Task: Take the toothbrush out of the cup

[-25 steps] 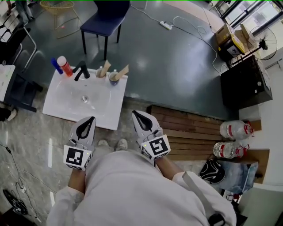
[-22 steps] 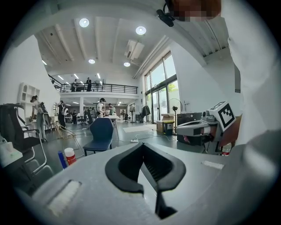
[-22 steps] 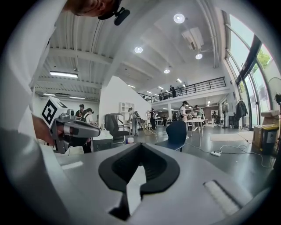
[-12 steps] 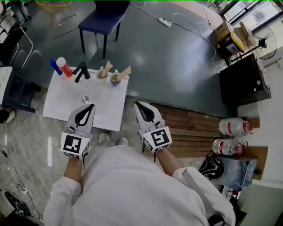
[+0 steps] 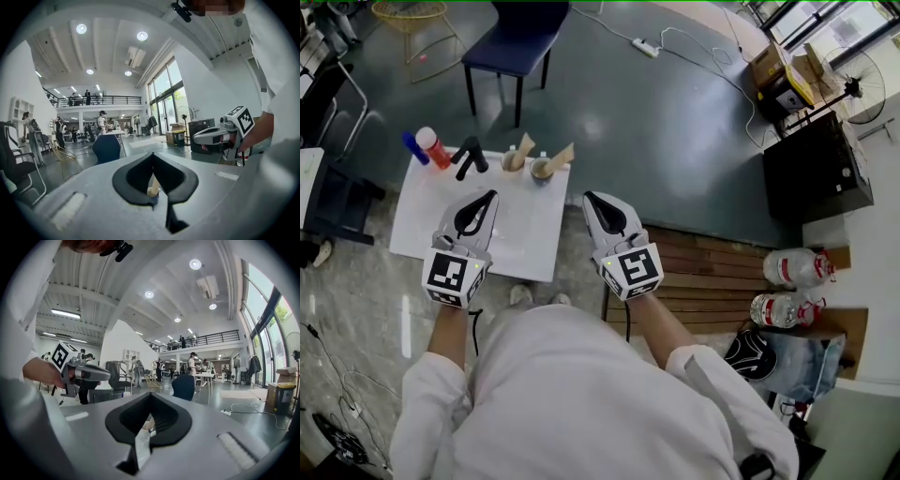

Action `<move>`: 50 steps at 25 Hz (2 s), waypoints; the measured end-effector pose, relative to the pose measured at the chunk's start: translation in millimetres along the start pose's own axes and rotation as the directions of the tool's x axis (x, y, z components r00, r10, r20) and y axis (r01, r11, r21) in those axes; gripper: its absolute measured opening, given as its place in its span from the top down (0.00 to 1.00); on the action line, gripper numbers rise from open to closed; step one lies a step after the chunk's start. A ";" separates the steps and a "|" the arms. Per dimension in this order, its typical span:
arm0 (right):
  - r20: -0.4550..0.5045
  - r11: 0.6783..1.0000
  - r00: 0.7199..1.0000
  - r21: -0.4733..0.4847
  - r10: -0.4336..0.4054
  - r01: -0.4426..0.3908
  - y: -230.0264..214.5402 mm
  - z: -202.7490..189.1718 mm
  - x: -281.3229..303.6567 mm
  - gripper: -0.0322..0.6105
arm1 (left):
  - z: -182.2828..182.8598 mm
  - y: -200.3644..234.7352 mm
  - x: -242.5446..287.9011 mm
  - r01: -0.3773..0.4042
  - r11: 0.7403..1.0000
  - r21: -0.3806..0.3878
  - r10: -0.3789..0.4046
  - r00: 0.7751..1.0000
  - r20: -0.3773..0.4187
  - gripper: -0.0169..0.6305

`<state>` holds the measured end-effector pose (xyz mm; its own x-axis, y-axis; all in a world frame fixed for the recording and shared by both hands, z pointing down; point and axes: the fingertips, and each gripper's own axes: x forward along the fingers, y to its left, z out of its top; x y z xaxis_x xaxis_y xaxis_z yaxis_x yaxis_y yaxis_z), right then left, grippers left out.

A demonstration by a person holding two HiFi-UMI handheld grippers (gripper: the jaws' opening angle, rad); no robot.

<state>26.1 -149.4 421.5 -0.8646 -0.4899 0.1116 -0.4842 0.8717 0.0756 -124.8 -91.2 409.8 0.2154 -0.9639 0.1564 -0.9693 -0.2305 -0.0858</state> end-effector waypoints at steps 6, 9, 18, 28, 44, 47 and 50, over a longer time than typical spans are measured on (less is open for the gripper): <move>0.004 1.000 1.000 -0.002 0.000 0.000 -10.8 2.5 10.9 0.95 | -5.4 9.3 18.1 0.000 1.000 -0.004 0.000 1.000 -0.013 0.96; 0.005 1.000 1.000 0.000 -0.004 0.004 -15.7 3.3 10.8 0.95 | -9.3 12.5 24.7 -0.002 1.000 -0.010 0.002 1.000 -0.024 0.93; 0.000 1.000 1.000 0.006 -0.021 0.021 -21.5 3.1 6.2 0.95 | -33.9 22.4 46.3 0.002 1.000 -0.017 -0.003 0.996 -0.089 0.78; -0.005 0.998 0.998 0.011 -0.059 0.059 -27.4 6.5 -4.0 0.95 | -75.4 38.4 85.0 0.003 1.000 -0.028 -0.008 0.979 -0.201 0.66; -0.021 0.987 0.987 0.006 -0.162 0.163 -47.4 13.1 -25.6 0.95 | -158.1 64.6 149.9 0.021 1.000 -0.017 -0.026 0.913 -0.406 0.61; -0.026 0.983 0.983 0.005 -0.183 0.183 -51.4 12.5 -30.5 0.95 | -169.8 63.5 159.7 0.035 0.999 -0.031 -0.045 0.902 -0.430 0.61; -0.031 0.979 0.979 0.000 -0.202 0.202 -55.5 12.3 -35.2 0.95 | -183.2 65.1 168.3 0.039 0.998 -0.041 -0.053 0.888 -0.456 0.61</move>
<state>81.8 -180.4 401.1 -0.7443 -0.6561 0.1251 -0.6490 0.7547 0.0966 -173.4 -244.0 610.8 0.1884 -0.7831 0.5926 -0.9643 -0.2620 -0.0396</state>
